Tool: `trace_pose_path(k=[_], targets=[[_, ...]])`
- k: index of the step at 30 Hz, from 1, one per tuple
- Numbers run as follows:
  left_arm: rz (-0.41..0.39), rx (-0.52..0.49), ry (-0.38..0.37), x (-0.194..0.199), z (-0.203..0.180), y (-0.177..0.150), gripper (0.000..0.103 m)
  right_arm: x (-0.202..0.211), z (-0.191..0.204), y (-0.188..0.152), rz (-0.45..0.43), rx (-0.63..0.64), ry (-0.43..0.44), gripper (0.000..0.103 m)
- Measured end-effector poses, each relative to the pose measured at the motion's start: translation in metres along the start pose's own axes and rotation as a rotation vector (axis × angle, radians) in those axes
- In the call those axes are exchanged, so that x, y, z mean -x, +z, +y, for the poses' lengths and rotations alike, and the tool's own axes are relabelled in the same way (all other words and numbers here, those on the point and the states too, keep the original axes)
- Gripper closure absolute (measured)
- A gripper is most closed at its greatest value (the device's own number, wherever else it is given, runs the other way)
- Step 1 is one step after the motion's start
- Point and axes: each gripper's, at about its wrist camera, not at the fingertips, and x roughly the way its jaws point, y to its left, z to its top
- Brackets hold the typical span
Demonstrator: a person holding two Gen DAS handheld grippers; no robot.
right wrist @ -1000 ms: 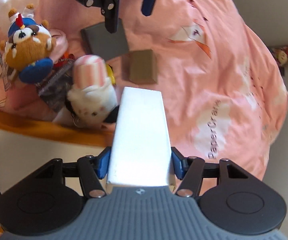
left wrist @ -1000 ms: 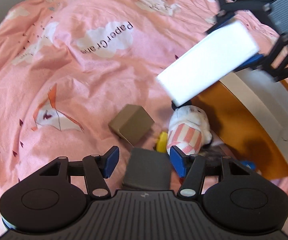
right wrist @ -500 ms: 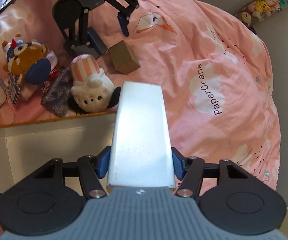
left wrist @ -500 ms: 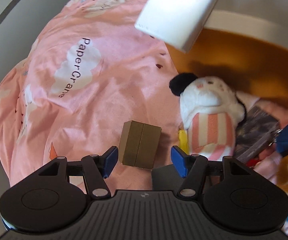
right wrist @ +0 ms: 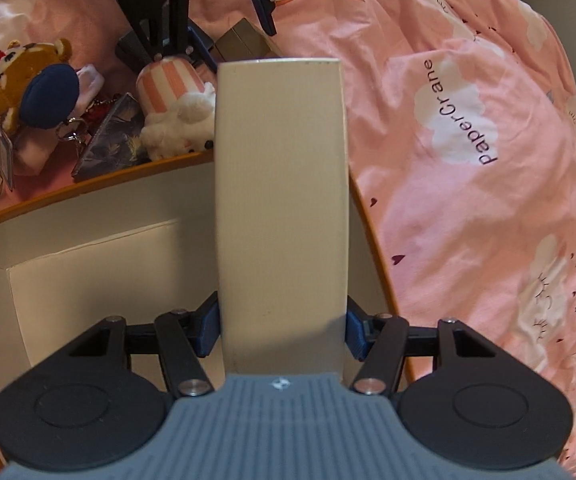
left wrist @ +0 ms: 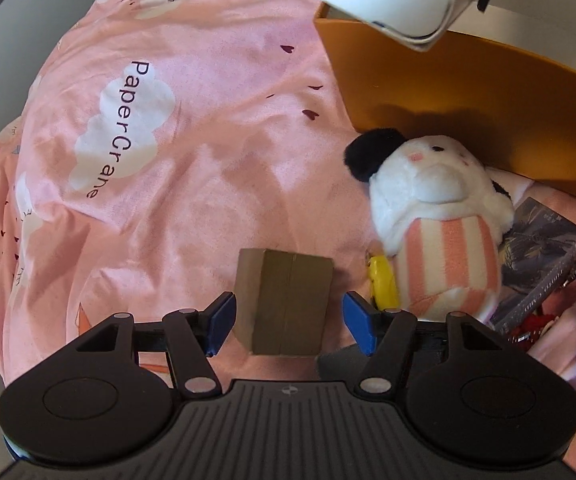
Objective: Organize objects
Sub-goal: 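Lower the white block into the orange box with the right gripper while the left gripper grasps the brown cube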
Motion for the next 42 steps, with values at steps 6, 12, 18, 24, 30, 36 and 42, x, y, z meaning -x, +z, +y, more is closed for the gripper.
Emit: trace_pose_path(k=[6,12,18,24,30,36,42], targets=[[0.024,-0.063,0.001,-0.003,-0.002,0.0,0.03,-0.02,0.001,-0.006,-0.012,0.002,0.007,0.041],[0.038,-0.148,0.025,-0.021,-0.013,0.006,0.031,-0.037,0.003,-0.014,-0.015,0.005,0.017,0.041],[0.03,-0.088,0.039,-0.023,-0.004,0.005,0.05,-0.062,0.006,-0.021,-0.019,0.016,-0.006,0.041],[0.021,-0.01,0.041,-0.012,-0.001,0.006,0.05,-0.064,0.002,-0.022,0.0,0.034,0.009,0.041],[0.002,0.083,0.058,0.006,0.005,0.013,0.05,-0.068,0.0,-0.026,0.052,0.037,-0.003,0.041],[-0.034,0.104,0.079,0.029,0.006,0.02,0.05,-0.067,0.004,-0.026,0.097,0.106,-0.023,0.041],[-0.073,0.111,0.078,0.05,0.006,0.029,0.05,-0.07,0.009,-0.021,0.123,0.192,-0.036,0.041]])
